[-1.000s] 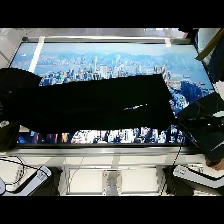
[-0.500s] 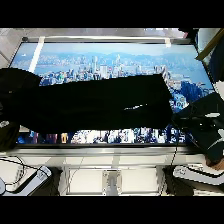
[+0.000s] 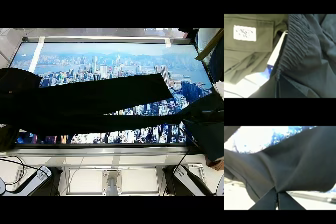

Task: Fold the clothes and pants, and hang the long-sleeved shirts on hangers.

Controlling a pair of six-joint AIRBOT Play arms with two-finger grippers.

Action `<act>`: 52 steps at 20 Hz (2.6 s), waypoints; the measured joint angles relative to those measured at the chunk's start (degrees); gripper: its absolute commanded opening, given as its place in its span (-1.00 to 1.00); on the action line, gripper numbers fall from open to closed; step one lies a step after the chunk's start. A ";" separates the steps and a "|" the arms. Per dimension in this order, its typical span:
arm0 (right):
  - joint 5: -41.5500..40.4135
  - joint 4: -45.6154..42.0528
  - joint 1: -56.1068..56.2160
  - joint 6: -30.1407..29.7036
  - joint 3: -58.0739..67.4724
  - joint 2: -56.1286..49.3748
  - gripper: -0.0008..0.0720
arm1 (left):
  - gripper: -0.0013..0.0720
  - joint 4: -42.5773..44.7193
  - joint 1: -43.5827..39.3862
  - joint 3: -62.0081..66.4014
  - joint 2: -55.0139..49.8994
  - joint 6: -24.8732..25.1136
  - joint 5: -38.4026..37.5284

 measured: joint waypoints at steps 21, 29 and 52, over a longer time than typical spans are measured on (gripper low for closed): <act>-33.79 0.42 11.50 14.80 8.48 -23.69 0.09 | -0.94 -3.28 -0.02 -2.58 -3.06 0.15 4.28; -21.49 -9.18 -0.85 10.16 -4.37 -12.02 0.09 | -0.94 -3.61 -0.02 -2.67 -3.15 0.15 3.61; -24.28 1.68 0.04 -4.17 -11.65 -17.16 -0.95 | -0.94 -3.54 0.15 -2.47 -2.95 0.13 2.64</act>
